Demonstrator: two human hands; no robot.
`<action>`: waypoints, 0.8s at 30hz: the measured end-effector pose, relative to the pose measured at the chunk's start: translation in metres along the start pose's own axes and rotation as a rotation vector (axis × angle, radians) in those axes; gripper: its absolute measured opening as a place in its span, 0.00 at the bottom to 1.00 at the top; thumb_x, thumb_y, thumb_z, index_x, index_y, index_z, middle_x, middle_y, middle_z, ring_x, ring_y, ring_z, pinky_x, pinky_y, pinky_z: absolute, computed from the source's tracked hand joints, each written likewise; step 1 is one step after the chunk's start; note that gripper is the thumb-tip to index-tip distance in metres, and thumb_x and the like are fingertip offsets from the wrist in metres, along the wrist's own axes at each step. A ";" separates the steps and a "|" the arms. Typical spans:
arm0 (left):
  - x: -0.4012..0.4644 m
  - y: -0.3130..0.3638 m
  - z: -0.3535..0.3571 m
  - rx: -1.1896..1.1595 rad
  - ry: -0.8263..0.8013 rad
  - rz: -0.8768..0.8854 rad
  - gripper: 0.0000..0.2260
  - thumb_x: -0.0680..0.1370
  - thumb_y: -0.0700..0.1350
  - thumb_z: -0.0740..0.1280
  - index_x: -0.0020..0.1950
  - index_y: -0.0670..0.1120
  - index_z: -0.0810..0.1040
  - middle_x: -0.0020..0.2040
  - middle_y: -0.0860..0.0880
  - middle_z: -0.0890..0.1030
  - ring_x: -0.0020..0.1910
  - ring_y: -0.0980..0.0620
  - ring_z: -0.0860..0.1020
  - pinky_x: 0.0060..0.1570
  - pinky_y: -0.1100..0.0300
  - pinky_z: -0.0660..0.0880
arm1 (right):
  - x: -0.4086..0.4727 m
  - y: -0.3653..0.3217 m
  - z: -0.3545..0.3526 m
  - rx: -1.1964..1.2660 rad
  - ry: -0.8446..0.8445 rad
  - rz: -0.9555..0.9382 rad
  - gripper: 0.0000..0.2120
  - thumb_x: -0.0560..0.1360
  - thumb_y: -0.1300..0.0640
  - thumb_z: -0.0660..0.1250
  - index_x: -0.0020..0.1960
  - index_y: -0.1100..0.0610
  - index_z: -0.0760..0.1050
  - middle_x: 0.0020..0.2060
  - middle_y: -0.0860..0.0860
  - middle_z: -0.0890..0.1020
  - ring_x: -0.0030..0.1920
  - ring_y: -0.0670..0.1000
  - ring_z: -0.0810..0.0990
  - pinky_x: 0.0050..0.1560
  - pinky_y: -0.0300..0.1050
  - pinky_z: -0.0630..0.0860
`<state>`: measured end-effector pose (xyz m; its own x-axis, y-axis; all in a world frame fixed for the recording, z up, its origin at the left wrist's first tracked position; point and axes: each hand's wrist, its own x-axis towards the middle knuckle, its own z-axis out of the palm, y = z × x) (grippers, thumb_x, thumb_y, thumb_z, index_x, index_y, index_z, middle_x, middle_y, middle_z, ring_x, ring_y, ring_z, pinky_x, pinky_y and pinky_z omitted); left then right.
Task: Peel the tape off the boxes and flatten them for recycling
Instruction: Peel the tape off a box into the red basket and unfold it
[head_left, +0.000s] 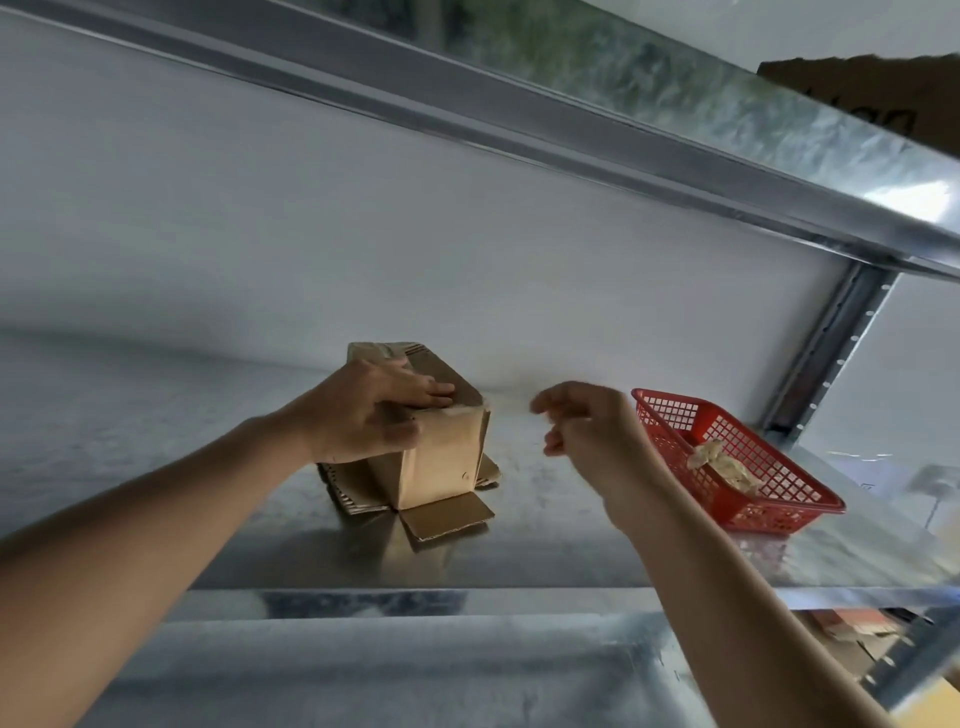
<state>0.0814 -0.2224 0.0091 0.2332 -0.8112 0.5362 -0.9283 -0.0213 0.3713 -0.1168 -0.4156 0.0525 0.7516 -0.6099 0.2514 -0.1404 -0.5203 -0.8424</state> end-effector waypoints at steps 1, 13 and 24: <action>0.001 -0.002 -0.001 -0.016 -0.007 -0.013 0.23 0.76 0.60 0.64 0.68 0.53 0.81 0.70 0.64 0.76 0.72 0.71 0.67 0.78 0.66 0.51 | 0.004 0.004 -0.005 0.053 0.059 -0.005 0.21 0.81 0.70 0.59 0.44 0.50 0.84 0.43 0.53 0.85 0.34 0.44 0.81 0.46 0.50 0.84; 0.026 0.009 -0.002 0.029 -0.035 -0.015 0.13 0.72 0.62 0.76 0.50 0.56 0.87 0.54 0.64 0.80 0.57 0.62 0.78 0.57 0.62 0.74 | 0.030 0.027 0.007 0.393 0.536 0.048 0.05 0.72 0.56 0.81 0.40 0.48 0.86 0.34 0.48 0.86 0.35 0.47 0.86 0.44 0.49 0.86; 0.041 0.020 0.002 0.021 -0.175 -0.060 0.19 0.74 0.46 0.76 0.63 0.62 0.83 0.54 0.65 0.73 0.56 0.63 0.74 0.49 0.70 0.70 | 0.025 0.019 0.025 -0.195 0.063 -0.388 0.10 0.75 0.61 0.74 0.49 0.46 0.88 0.35 0.40 0.86 0.38 0.40 0.85 0.44 0.46 0.83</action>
<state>0.0716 -0.2573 0.0367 0.2360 -0.8974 0.3728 -0.9206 -0.0835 0.3816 -0.0846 -0.4260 0.0310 0.7326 -0.3788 0.5655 0.0210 -0.8179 -0.5750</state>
